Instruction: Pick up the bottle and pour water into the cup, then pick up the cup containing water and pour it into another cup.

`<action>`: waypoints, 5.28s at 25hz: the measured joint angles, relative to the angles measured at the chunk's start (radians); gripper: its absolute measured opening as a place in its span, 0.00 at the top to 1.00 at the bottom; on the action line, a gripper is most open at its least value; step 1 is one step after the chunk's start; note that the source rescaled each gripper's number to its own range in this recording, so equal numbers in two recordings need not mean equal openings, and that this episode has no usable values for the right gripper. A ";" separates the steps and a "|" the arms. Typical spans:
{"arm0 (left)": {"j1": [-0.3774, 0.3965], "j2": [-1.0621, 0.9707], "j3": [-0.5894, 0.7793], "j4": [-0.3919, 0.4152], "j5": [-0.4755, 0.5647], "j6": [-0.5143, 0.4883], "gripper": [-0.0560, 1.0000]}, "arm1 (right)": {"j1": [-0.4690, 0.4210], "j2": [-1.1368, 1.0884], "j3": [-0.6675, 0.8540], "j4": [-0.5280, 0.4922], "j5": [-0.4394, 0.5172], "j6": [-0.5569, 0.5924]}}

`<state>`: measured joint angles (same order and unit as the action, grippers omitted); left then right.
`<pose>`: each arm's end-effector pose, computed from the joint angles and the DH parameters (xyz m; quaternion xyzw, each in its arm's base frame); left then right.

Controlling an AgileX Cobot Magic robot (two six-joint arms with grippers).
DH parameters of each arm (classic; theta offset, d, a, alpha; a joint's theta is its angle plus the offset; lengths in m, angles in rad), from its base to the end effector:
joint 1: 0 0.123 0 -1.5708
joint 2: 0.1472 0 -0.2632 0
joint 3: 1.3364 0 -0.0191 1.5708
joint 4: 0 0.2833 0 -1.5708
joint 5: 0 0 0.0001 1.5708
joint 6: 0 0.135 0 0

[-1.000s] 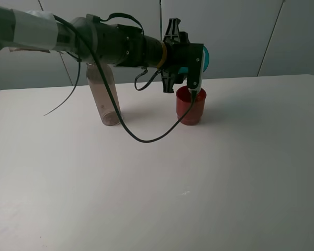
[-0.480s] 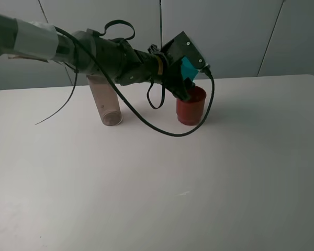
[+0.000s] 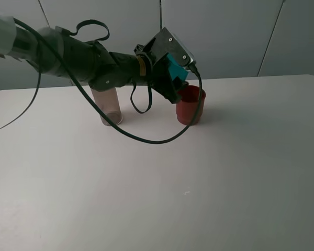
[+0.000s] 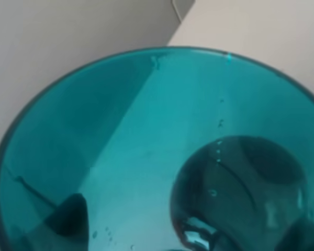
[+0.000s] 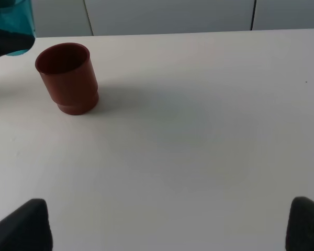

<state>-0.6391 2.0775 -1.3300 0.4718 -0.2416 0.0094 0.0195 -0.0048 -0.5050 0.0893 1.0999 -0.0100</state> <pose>0.4060 -0.3200 0.1155 0.4690 0.7026 -0.0911 0.5273 0.0808 0.0123 0.2707 -0.0155 0.8598 0.0470 0.5082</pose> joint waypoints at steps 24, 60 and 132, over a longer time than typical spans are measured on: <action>0.138 -0.078 0.309 0.632 -0.720 -0.254 0.79 | 0.000 0.000 0.000 0.000 0.000 0.000; 0.171 0.288 0.177 0.753 -0.766 -0.317 0.79 | 0.000 0.000 0.000 0.000 0.000 0.000; 0.449 -1.637 0.617 -0.272 1.013 -0.260 0.01 | 0.000 0.000 0.000 0.000 0.000 0.000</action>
<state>-0.1903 0.4409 -0.7130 0.1996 0.7716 -0.2511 0.0195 -0.0048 -0.5050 0.0893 1.0999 -0.0100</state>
